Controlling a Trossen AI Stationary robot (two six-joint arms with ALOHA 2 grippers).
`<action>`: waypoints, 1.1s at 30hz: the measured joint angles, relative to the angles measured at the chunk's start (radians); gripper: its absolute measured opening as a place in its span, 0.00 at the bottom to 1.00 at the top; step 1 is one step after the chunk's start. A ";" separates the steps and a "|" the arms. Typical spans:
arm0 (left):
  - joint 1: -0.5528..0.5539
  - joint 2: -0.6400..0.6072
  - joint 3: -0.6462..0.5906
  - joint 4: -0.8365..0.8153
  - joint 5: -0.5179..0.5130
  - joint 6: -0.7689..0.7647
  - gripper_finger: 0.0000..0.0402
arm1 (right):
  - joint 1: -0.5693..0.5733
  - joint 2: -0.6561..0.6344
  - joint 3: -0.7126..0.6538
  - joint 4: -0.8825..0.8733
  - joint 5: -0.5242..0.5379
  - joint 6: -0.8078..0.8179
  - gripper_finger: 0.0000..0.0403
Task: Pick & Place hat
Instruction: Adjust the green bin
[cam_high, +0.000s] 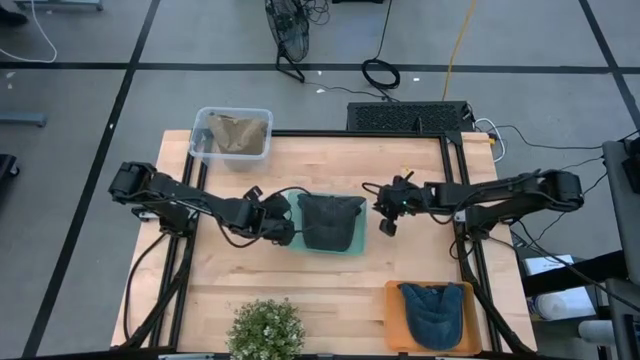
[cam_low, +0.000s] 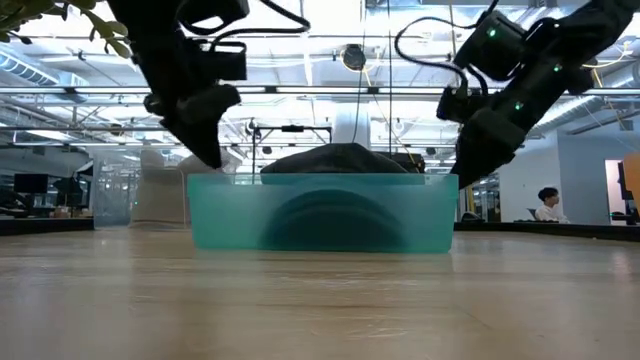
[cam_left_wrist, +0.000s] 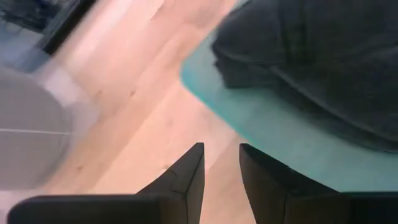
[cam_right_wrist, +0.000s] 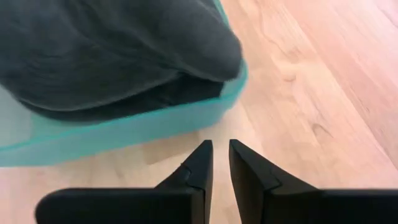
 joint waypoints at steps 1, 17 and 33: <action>0.003 -0.003 0.001 -0.019 -0.005 -0.004 0.28 | -0.008 0.009 0.000 0.000 0.000 -0.002 0.11; 0.012 -0.001 -0.118 -0.033 0.058 0.046 0.28 | -0.036 0.171 -0.001 0.180 -0.134 -0.010 0.11; 0.018 -0.001 -0.172 0.151 0.269 0.109 0.28 | -0.037 0.171 -0.001 0.252 -0.132 -0.037 0.11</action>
